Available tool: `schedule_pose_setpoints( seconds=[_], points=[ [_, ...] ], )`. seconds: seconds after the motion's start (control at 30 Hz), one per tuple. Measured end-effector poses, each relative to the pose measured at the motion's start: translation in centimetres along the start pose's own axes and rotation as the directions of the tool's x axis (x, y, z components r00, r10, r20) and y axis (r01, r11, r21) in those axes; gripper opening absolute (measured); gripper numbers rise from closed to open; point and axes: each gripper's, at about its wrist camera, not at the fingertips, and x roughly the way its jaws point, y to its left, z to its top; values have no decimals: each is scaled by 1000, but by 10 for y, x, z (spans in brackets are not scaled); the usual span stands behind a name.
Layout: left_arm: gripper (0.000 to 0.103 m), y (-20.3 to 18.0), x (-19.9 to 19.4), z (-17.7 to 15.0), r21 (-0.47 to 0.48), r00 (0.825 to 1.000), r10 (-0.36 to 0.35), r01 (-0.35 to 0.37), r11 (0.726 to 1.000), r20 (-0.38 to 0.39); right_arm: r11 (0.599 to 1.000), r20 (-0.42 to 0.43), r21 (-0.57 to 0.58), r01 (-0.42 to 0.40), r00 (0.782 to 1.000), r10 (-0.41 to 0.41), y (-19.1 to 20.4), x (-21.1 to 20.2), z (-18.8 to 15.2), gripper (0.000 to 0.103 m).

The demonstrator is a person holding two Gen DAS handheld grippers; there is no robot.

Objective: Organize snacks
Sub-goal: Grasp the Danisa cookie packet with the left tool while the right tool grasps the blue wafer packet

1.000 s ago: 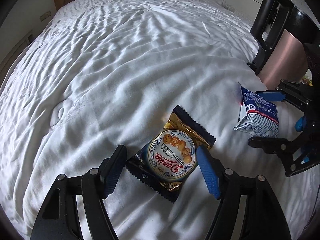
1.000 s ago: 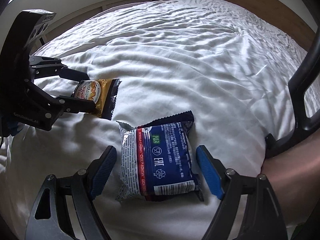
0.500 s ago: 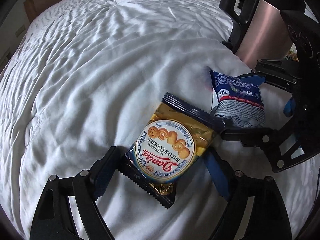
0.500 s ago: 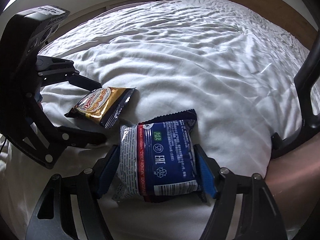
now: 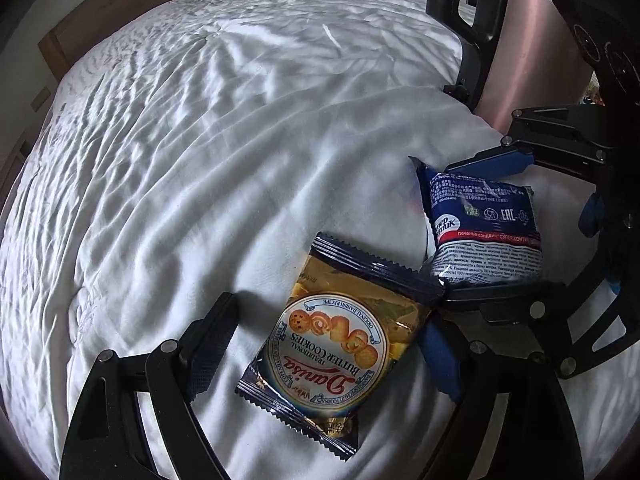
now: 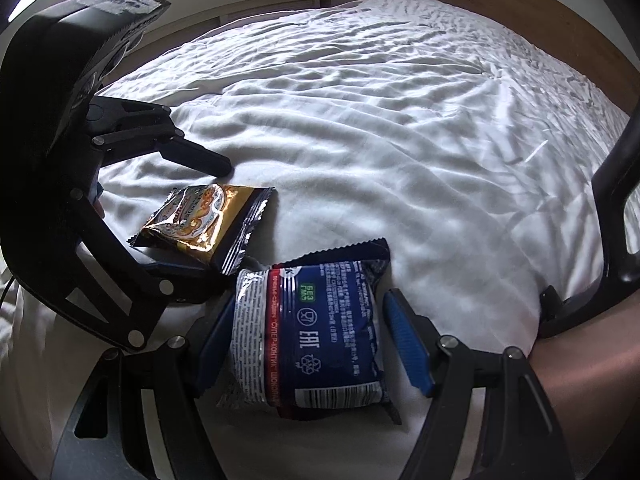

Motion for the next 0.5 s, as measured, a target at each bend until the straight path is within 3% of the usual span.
schedule_pose_setpoints(
  seconds=[0.2,0.23,0.27,0.37,0.5],
  points=[
    [81,9,4,-4,-7,1000,-10,10,1000,-9,1000,-16,-11,0,1000,0,0,3,3,62],
    [77,9,5,-4,-7,1000,-13,13,1000,-11,1000,-18,-12,2,1000,-2,0,4,3,61],
    [75,9,5,-5,-5,1000,-15,15,1000,-13,1000,-19,-13,3,1000,-3,1,4,3,49],
    [57,7,1,-7,6,1000,-26,26,1000,-10,1000,-18,-12,8,1000,-8,3,3,2,40],
    [47,-1,-3,-8,30,1000,-9,9,1000,0,1000,-13,-4,18,1000,-18,4,1,-1,35]
  ],
)
